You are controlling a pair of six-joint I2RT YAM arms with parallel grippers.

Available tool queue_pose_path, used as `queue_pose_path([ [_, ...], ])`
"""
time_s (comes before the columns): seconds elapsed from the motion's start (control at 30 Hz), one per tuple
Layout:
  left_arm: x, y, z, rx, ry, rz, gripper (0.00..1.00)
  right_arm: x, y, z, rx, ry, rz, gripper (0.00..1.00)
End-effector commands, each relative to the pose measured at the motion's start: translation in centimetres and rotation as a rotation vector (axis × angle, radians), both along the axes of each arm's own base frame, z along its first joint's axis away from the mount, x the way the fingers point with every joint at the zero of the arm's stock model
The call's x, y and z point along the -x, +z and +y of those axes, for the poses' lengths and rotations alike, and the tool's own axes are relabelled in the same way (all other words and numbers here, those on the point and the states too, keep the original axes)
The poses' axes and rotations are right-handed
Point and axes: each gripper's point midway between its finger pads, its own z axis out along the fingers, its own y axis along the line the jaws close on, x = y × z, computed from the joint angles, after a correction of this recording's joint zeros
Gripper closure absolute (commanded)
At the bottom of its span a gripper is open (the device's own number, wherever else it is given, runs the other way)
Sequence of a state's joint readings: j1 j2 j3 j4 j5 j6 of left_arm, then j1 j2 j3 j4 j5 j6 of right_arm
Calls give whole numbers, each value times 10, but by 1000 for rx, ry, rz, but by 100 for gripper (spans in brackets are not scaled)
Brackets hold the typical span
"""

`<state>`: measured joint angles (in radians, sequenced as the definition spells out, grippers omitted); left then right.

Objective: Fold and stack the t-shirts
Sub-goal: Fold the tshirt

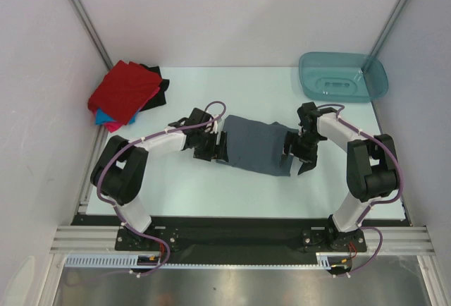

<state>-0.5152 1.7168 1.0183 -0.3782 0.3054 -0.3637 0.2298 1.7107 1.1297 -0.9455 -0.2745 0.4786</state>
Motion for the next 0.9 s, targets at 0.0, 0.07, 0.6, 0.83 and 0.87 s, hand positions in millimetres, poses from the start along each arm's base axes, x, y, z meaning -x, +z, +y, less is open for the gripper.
queue_pose_path([
  [0.0,-23,10,-5,-4,-2,-102,20,-6,8,7,-30,2,-43,23],
  [0.07,-27,13,-8,10,-2,-115,22,-6,8,6,-29,3,-43,23],
  [0.6,-22,13,-13,57,-3,-112,54,11,-8,8,-49,-3,9,39],
  [0.83,-23,13,-15,65,-11,-113,67,-3,-22,15,-92,25,-46,52],
  [0.87,-24,14,-16,68,-10,-114,67,-4,-24,16,-94,28,-45,54],
])
